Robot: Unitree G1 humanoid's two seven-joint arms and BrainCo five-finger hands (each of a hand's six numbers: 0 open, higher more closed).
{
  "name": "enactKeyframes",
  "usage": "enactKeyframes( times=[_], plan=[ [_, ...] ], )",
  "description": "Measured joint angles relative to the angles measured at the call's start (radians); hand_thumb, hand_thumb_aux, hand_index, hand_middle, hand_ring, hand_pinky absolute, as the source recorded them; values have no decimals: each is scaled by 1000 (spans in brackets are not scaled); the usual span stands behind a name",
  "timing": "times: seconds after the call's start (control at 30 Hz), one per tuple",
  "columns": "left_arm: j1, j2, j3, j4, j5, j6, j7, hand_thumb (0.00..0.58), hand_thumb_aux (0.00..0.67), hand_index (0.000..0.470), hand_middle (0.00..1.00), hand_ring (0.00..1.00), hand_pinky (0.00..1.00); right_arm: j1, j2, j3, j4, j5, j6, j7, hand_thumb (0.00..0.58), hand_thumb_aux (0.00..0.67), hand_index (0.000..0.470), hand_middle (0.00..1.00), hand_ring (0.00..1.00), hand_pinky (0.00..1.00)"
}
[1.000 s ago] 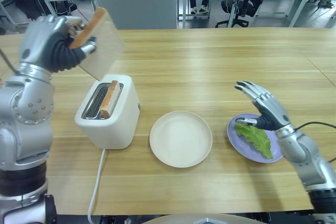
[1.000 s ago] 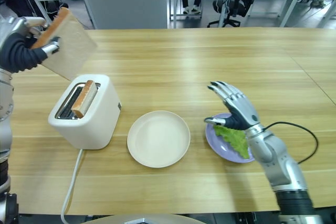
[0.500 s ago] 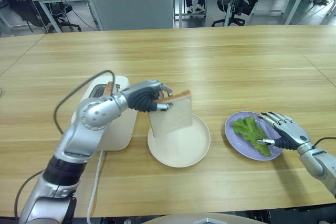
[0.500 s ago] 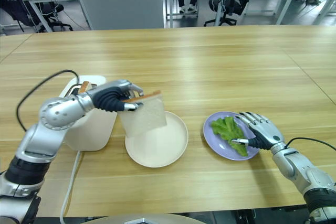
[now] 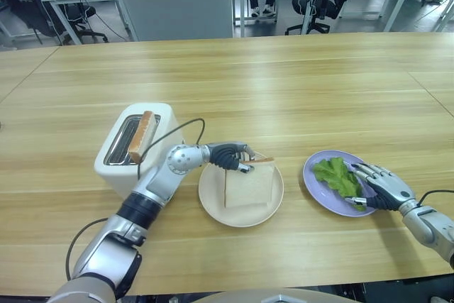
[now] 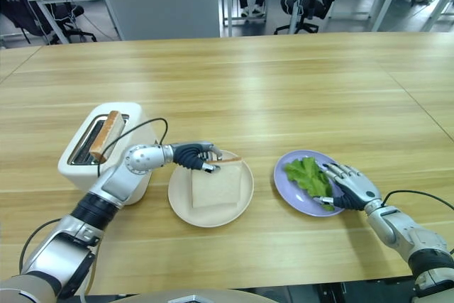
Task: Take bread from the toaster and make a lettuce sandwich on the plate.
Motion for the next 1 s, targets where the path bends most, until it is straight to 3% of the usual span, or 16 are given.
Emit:
enactKeyframes(
  times=[0.07,0.1,0.17,0.2,0.23,0.27,0.5,0.7,0.83,1.0],
  plan=[
    [-16,-4,-14,52,27,-28,16,580,670,460,1000,1000,1000,-9,-2,8,1,2,-10,-6,539,491,337,0,0,0],
    [-23,-4,-20,75,40,-40,24,580,670,460,1000,1000,1000,-10,-2,14,1,3,-12,-9,539,491,337,0,0,0],
    [-34,-1,-40,133,84,-66,38,580,670,460,1000,1000,1000,-15,-2,20,3,10,-17,-16,580,670,460,0,0,0],
    [-34,0,-49,151,99,-72,46,580,670,460,1000,1000,1000,-16,-2,20,4,11,-18,-18,580,670,460,0,0,0],
    [-34,3,-63,169,124,-82,57,575,607,417,1000,1000,1000,-17,-2,21,4,14,-22,-18,580,670,460,0,0,0],
    [-34,7,-78,183,151,-91,70,14,8,5,0,0,0,-18,-2,22,5,17,-25,-18,580,670,460,0,0,0],
    [-96,70,-138,174,412,-143,276,0,0,0,0,0,0,-19,-4,25,-5,39,-48,-21,580,670,460,0,0,0],
    [-103,138,-128,-1,559,-115,379,0,0,0,0,0,0,-7,-32,-12,-133,77,-61,-38,580,670,460,0,0,0],
    [-68,220,-46,-211,617,-57,400,0,0,0,0,0,0,14,-44,-75,-304,106,-52,-37,580,670,460,0,0,0],
    [77,337,144,-492,635,60,354,0,0,0,0,0,0,43,-45,-146,-520,147,-26,15,580,670,460,0,0,0]
  ],
)
